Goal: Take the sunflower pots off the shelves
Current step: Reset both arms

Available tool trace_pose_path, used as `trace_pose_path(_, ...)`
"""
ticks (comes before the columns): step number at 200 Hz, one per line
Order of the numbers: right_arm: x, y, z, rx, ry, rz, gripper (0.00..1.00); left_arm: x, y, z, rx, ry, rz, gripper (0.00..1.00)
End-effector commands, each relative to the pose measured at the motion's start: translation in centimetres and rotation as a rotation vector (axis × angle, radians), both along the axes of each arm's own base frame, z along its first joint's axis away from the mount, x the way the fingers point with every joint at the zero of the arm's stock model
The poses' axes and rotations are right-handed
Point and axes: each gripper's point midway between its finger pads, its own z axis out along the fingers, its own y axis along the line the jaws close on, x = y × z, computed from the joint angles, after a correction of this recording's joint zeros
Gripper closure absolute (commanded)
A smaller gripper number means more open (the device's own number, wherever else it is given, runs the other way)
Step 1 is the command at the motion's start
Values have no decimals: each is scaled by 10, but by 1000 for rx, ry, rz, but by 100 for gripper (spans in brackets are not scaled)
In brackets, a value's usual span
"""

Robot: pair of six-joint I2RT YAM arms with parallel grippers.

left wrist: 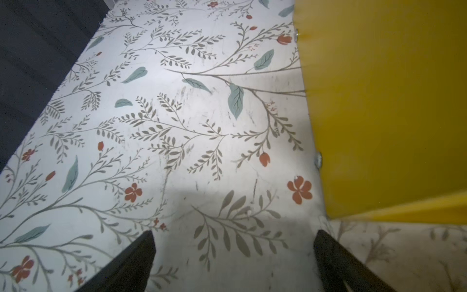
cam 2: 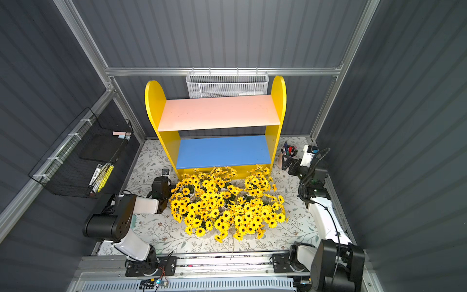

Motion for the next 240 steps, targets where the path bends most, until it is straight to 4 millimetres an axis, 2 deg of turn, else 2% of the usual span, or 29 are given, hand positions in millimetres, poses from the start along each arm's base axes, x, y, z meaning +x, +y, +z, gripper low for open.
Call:
trace_pose_path(1, 3, 4, 11, -19, -29, 49, 1, -26, 7, -29, 65, 68, 7, 1)
trace_pose_path(41, 4, 3, 6, -20, -9, 49, 1, -29, 7, -30, 53, 86, 11, 0)
trace_pose_path(96, 7, -2, -17, -95, 26, 48, 1, -30, 7, -31, 57, 89, 14, 1)
trace_pose_path(100, 10, -3, -29, -93, 53, 48, 1, -29, 7, -30, 58, 90, 13, 1)
trace_pose_path(123, 13, -1, -55, -93, 93, 65, 1, -28, 7, -31, 60, 101, 11, 0)
trace_pose_path(159, 2, 11, -102, -119, 100, 134, 1, -24, 6, -34, 64, 144, -2, 1)
trace_pose_path(186, -1, 20, -113, -150, 75, 160, 1, -24, 6, -34, 63, 146, 1, 0)
trace_pose_path(211, 1, 29, -112, -246, 40, 184, 1, -24, 6, -34, 64, 147, 2, 0)
trace_pose_path(240, 1, 23, -129, -319, -18, 90, 1, -24, 6, -34, 66, 147, 0, 1)
